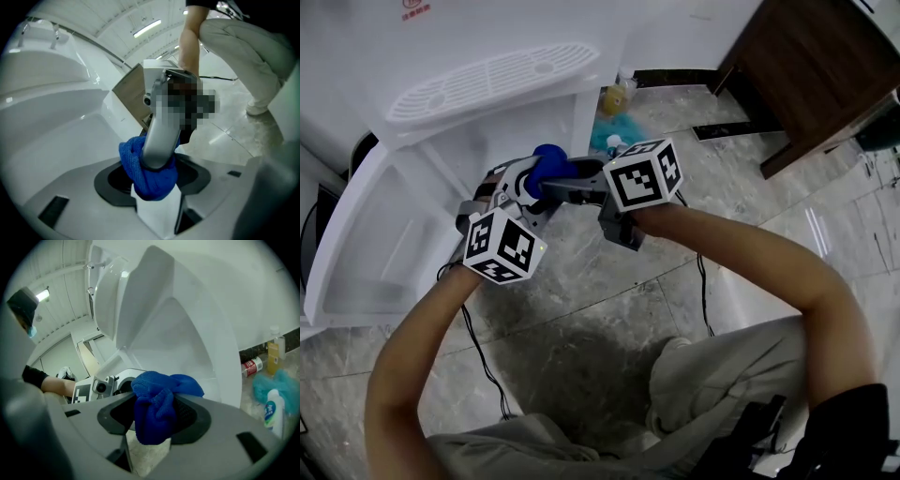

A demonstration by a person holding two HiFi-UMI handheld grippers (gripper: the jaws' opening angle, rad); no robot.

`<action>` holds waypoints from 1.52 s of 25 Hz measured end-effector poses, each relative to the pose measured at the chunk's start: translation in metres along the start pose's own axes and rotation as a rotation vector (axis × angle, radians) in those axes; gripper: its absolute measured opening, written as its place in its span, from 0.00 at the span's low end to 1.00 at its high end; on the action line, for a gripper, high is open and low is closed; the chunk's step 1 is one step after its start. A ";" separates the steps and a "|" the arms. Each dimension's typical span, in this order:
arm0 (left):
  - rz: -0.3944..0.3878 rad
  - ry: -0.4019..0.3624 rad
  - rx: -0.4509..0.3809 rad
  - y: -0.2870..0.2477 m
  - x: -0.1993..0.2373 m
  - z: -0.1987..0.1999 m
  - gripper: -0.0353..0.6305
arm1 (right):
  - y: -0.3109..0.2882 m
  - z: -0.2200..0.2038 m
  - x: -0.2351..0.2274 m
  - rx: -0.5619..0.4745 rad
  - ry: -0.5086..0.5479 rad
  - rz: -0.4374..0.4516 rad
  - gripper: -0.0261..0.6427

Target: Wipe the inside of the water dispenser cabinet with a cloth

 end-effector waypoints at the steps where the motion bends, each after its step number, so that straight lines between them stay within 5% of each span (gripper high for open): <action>1: -0.015 0.041 0.000 -0.002 0.002 0.000 0.39 | 0.003 -0.001 -0.004 -0.009 -0.007 0.008 0.31; 6: -0.010 0.216 -0.001 -0.006 0.019 -0.008 0.31 | 0.027 0.005 -0.017 -0.091 0.003 0.005 0.37; 9: 0.036 0.394 -0.019 0.001 0.041 -0.022 0.30 | 0.043 0.011 -0.022 -0.139 0.048 -0.076 0.36; 11: 0.071 0.493 -0.053 0.003 0.054 -0.029 0.30 | 0.055 0.015 -0.020 -0.186 0.108 -0.141 0.18; 13: 0.121 0.519 -0.081 0.001 0.063 -0.031 0.30 | 0.064 0.017 -0.014 -0.220 0.193 -0.197 0.04; 19: 0.331 0.538 -0.173 -0.030 0.104 -0.008 0.30 | 0.056 0.006 0.001 -0.119 0.434 -0.198 0.04; 25: 0.530 0.786 -0.351 -0.038 0.127 -0.013 0.30 | 0.041 -0.032 -0.019 -0.029 0.354 -0.167 0.04; 34: 0.691 0.929 -0.477 -0.068 0.148 -0.021 0.30 | 0.050 -0.062 -0.031 0.048 0.338 -0.157 0.04; 38: 0.703 0.999 -0.458 -0.079 0.170 -0.023 0.30 | 0.060 -0.080 -0.018 0.105 0.463 -0.140 0.04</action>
Point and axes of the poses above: the fingertips, and each gripper's own axes: y backward along the fingers, x to its left, z out of its top, the point moved 8 cm from there along y, backward along the fingers, and after that the axes turned 7 degrees about x, right-handed, at the moved point
